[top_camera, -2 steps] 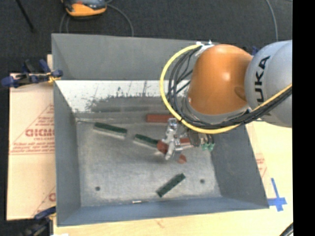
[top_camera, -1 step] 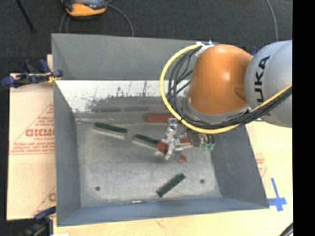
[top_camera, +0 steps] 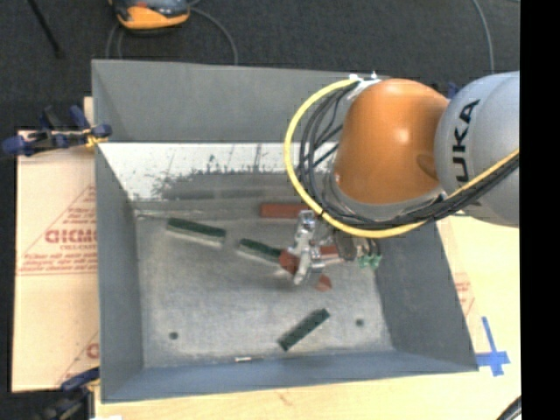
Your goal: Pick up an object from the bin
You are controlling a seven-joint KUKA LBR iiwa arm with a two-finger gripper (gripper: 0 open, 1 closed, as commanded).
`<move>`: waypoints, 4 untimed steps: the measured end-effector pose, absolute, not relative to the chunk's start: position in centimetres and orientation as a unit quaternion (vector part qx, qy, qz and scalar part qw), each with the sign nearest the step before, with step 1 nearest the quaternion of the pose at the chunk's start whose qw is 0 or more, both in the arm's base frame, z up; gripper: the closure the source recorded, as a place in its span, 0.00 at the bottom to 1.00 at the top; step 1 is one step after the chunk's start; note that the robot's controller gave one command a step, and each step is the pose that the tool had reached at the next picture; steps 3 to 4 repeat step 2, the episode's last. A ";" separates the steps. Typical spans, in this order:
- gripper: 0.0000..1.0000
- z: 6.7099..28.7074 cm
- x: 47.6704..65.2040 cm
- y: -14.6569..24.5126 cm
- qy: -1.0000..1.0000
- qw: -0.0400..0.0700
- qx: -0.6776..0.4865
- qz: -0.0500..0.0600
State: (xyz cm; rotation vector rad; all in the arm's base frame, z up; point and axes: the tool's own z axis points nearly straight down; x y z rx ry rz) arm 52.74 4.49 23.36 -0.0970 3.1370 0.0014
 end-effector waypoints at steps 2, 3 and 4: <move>1.00 23.4 52.7 4.5 1.000 0.002 -0.031 0.000; 1.00 23.4 52.7 4.5 1.000 0.002 -0.031 0.000; 1.00 23.4 52.7 4.5 1.000 0.002 -0.031 0.000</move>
Offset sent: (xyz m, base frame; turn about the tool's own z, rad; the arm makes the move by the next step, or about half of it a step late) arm 0.0000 0.0000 0.0000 0.0000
